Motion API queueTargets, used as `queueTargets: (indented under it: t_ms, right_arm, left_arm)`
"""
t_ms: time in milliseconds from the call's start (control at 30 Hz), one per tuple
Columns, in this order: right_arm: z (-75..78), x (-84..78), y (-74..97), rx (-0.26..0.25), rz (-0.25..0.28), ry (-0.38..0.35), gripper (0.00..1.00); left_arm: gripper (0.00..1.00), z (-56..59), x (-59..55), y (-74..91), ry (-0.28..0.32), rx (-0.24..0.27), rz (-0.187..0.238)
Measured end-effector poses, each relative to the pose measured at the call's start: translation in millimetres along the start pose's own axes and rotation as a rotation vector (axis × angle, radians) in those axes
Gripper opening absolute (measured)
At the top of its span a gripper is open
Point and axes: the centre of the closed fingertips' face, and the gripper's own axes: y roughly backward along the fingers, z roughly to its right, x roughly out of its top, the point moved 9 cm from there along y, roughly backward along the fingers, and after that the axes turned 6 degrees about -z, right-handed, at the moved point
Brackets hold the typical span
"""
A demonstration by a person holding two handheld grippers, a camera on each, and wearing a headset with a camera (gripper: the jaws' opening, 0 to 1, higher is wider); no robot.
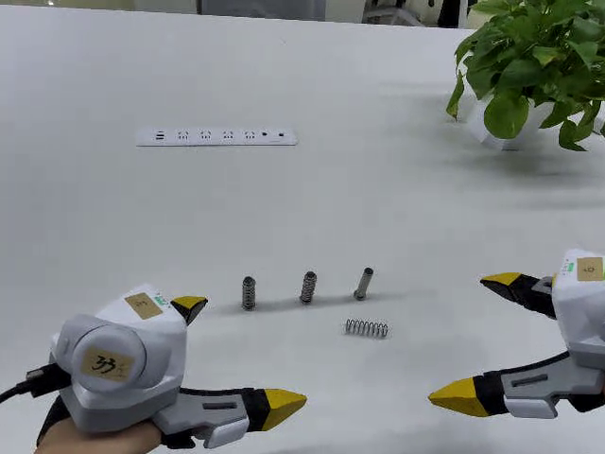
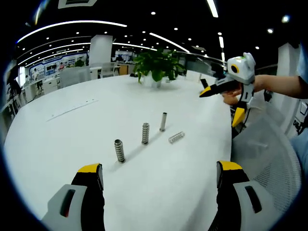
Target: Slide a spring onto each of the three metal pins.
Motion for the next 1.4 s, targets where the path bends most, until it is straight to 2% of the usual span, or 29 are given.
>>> queueTargets:
  t_ms: [200, 367, 467, 667, 767, 967, 1100, 1233, 1400]
  right_arm:
    - [-2.0, -2.4, -1.8, 0.017, 0.016, -0.001, 0.99]
    - [-5.1, -3.3, -3.8, 0.037, 0.029, -0.004, 0.99]
    - [-5.5, -5.6, -4.5, 0.048, 0.032, 0.001, 0.99]
    - [1.0, -12.8, -4.1, 0.055, 0.049, -0.017, 0.99]
    - [1.1, -16.0, -4.1, 0.055, 0.051, -0.025, 0.99]
    - [3.9, -25.9, -6.5, 0.057, 0.048, -0.042, 0.98]
    - [2.7, -29.4, -8.9, 0.059, 0.055, -0.062, 0.98]
    - [0.8, -33.2, -11.9, 0.059, 0.047, -0.07, 0.98]
    - [1.1, -38.0, -13.1, 0.061, 0.049, -0.09, 0.98]
  left_arm:
    - [1.0, 3.7, 1.6, 1.1, -0.012, 0.012, -0.016]
    - [0.95, 13.7, 9.8, -6.2, -0.077, -0.03, -0.051]
    - [0.93, 15.3, 13.0, -10.0, -0.126, -0.059, -0.072]
    - [0.89, 23.1, 22.8, -28.9, -0.202, -0.122, -0.123]
    - [0.86, 24.9, 23.2, -38.1, -0.22, -0.159, -0.16]
    - [0.82, 28.5, 26.5, -57.1, -0.267, -0.205, -0.185]
    - [0.8, 30.6, 30.4, -73.6, -0.273, -0.227, -0.198]
    - [0.74, 32.9, 32.8, -90.3, -0.292, -0.243, -0.217]
    - [0.66, 36.0, 39.8, -109.4, -0.296, -0.251, -0.214]
